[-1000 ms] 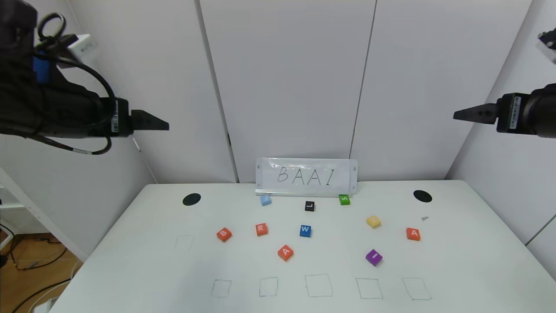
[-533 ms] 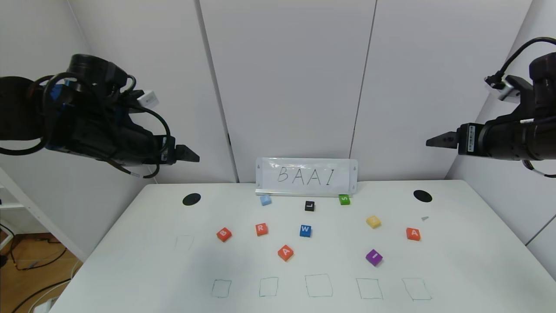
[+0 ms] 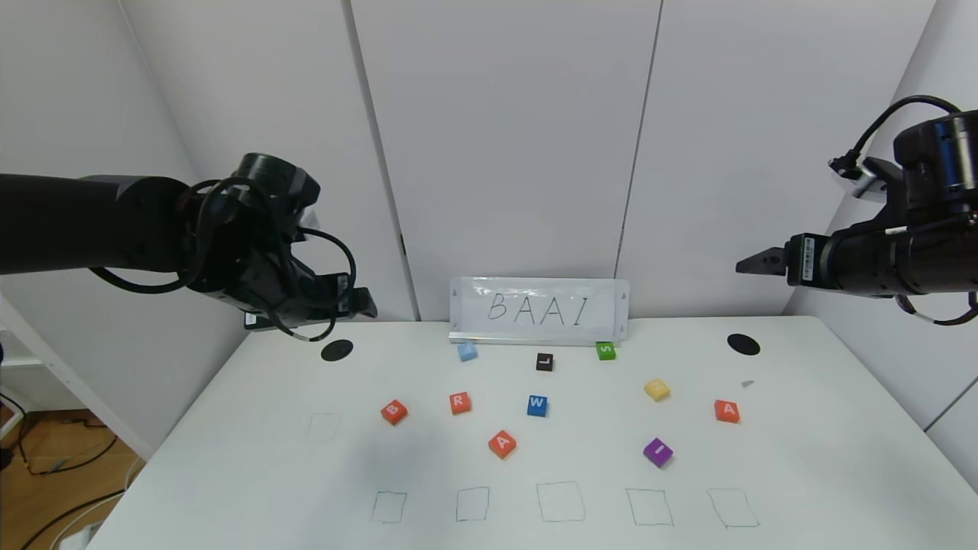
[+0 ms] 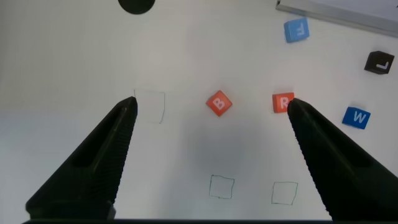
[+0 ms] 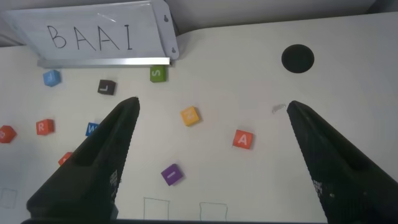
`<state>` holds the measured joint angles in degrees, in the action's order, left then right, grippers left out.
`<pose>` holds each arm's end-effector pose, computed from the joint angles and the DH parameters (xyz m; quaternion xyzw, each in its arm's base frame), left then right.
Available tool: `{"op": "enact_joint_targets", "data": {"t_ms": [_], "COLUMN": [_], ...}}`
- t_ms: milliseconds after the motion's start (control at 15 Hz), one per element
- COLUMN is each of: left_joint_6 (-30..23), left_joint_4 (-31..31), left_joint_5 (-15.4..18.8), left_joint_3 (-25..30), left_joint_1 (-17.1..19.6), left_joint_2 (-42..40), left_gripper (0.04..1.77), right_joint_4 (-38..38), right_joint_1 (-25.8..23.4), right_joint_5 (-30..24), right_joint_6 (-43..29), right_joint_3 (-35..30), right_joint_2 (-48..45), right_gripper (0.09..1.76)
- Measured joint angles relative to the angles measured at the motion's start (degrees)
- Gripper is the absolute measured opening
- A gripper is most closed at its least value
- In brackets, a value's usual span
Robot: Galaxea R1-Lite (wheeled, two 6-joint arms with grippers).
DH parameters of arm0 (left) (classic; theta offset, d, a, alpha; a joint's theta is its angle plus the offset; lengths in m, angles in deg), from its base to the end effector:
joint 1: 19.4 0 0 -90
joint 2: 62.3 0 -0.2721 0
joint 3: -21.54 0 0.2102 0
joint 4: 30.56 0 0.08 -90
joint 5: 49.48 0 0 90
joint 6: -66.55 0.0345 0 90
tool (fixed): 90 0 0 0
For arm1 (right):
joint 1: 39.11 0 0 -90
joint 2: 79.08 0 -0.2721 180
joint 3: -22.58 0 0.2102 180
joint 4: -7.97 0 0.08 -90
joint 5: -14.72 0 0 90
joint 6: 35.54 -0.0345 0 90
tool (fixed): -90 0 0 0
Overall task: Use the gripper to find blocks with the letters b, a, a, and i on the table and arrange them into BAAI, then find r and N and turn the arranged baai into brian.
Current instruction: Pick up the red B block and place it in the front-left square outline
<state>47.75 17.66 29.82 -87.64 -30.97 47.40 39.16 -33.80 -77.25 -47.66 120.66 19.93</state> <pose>0.3707 -0.0693 0.1686 -0.0702 0.4006 0.0593 0.9117 0.3481 0.0335 0.2045 0.0932 0.2814 0.0315 0.9545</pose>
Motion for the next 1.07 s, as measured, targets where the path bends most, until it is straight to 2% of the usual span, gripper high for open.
{"op": "enact_joint_targets", "data": {"t_ms": [200,333,533,733,933,1067], "left_joint_6": [-10.84,-18.37,-25.82,-30.55,-33.37,-34.44], "left_joint_4": [7.74,13.78,20.46,22.99,22.91,22.59], "left_joint_5": [-1.23,-1.23,-0.68,0.54,3.47,3.96], "left_joint_3": [-3.58,-8.94,-15.99,-20.47,-22.00,-22.31], "left_joint_1": [-3.21,-5.07,-6.51,-7.01,-5.85,-4.85], "left_joint_2": [2.69,5.99,11.72,17.70,21.64,23.24], "left_gripper": [1.72,1.72,1.72,1.72,1.72,1.72], "right_joint_4": [0.06,0.12,0.09,0.06,0.00,-0.13], "right_joint_1": [-0.48,-0.63,-0.74,-0.91,-0.94,-1.00], "right_joint_5": [-0.02,-0.02,-0.04,-0.13,-0.15,-0.13], "right_joint_6": [-0.06,-0.09,-0.04,-0.02,-0.02,0.00], "right_joint_3": [-0.18,-0.30,-0.41,-0.41,-0.38,-0.33], "right_joint_2": [0.00,-0.01,-0.01,-0.04,0.00,0.10], "right_gripper": [1.71,1.71,1.71,1.71,1.71,1.71]}}
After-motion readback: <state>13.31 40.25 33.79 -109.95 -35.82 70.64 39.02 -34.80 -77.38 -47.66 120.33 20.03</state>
